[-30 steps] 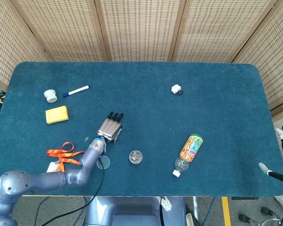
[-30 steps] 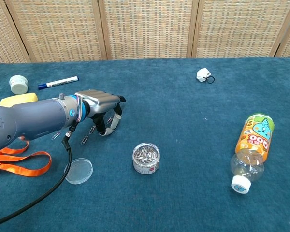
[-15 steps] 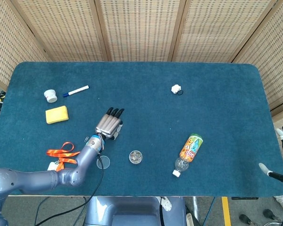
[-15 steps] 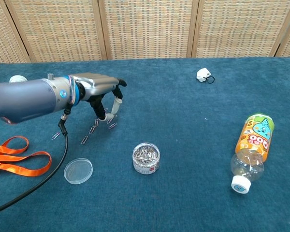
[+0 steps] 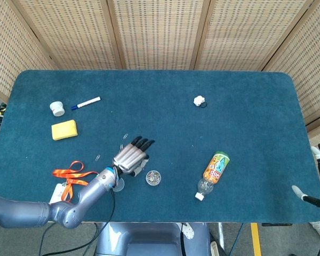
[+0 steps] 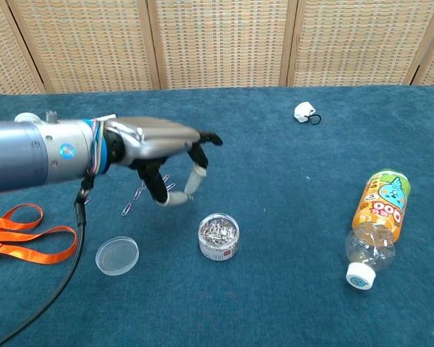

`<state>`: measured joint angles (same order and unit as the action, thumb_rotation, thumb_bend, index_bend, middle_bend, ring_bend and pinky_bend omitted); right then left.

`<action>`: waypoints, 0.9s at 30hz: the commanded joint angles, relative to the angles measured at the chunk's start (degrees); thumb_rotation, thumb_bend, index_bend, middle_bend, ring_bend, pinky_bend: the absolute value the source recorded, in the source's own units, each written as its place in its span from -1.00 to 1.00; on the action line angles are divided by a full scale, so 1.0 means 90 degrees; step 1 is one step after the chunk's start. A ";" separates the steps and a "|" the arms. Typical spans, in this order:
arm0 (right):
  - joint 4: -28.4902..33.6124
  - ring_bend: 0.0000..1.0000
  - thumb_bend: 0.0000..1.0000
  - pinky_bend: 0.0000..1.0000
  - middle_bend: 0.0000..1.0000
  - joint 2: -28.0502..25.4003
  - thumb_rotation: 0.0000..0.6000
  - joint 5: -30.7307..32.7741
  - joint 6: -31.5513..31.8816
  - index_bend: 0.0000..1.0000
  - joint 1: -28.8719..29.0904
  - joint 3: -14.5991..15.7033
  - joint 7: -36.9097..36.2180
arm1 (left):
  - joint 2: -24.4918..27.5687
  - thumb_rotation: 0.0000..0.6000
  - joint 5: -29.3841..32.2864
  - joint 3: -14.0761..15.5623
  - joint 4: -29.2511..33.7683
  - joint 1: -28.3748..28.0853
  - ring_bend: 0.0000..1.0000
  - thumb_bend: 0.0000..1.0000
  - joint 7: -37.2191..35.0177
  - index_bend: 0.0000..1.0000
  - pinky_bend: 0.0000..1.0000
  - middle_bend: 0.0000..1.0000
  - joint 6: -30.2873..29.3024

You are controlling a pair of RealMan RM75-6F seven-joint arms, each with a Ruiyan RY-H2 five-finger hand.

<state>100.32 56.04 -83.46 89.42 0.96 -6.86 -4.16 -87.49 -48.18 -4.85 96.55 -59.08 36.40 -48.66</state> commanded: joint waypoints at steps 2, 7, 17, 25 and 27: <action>-0.0008 -1.00 -1.00 -1.00 -1.00 0.0002 1.00 0.0000 0.0012 -1.00 -0.0005 -0.0003 0.0005 | -0.0134 1.00 0.0040 0.0087 0.0025 -0.0066 -1.00 -0.13 0.0138 0.36 -1.00 -1.00 -0.0016; -0.0032 -1.00 -1.00 -1.00 -1.00 -0.0003 1.00 0.0035 -0.0011 -1.00 -0.0001 -0.0015 -0.0049 | -0.0422 1.00 0.0225 0.0068 -0.0097 -0.0168 -1.00 -0.13 0.0208 0.36 -1.00 -1.00 -0.0075; -0.0043 -1.00 -1.00 -1.00 -1.00 -0.0034 1.00 0.0016 0.0001 -1.00 -0.0012 -0.0012 -0.0128 | -0.0560 1.00 0.0375 0.0060 -0.0101 -0.0251 -1.00 -0.22 0.0151 -0.49 -1.00 -1.00 -0.0091; -0.0029 -1.00 -1.00 -1.00 -1.00 -0.0046 1.00 -0.0030 0.0029 -1.00 -0.0025 0.0000 -0.0153 | -0.0297 1.00 0.0291 -0.0032 0.0112 -0.0284 -1.00 -0.52 -0.0192 -1.00 -1.00 -1.00 0.0069; -0.0028 -1.00 -1.00 -1.00 -1.00 -0.0044 1.00 -0.0037 0.0025 -1.00 -0.0022 0.0002 -0.0153 | -0.0171 1.00 0.0148 -0.0055 0.0237 -0.0234 -1.00 -0.53 -0.0284 -1.00 -1.00 -1.00 -0.0014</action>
<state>100.07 55.64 -83.79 89.65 0.76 -6.84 -5.55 -89.70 -46.13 -5.12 98.01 -61.48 34.46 -48.37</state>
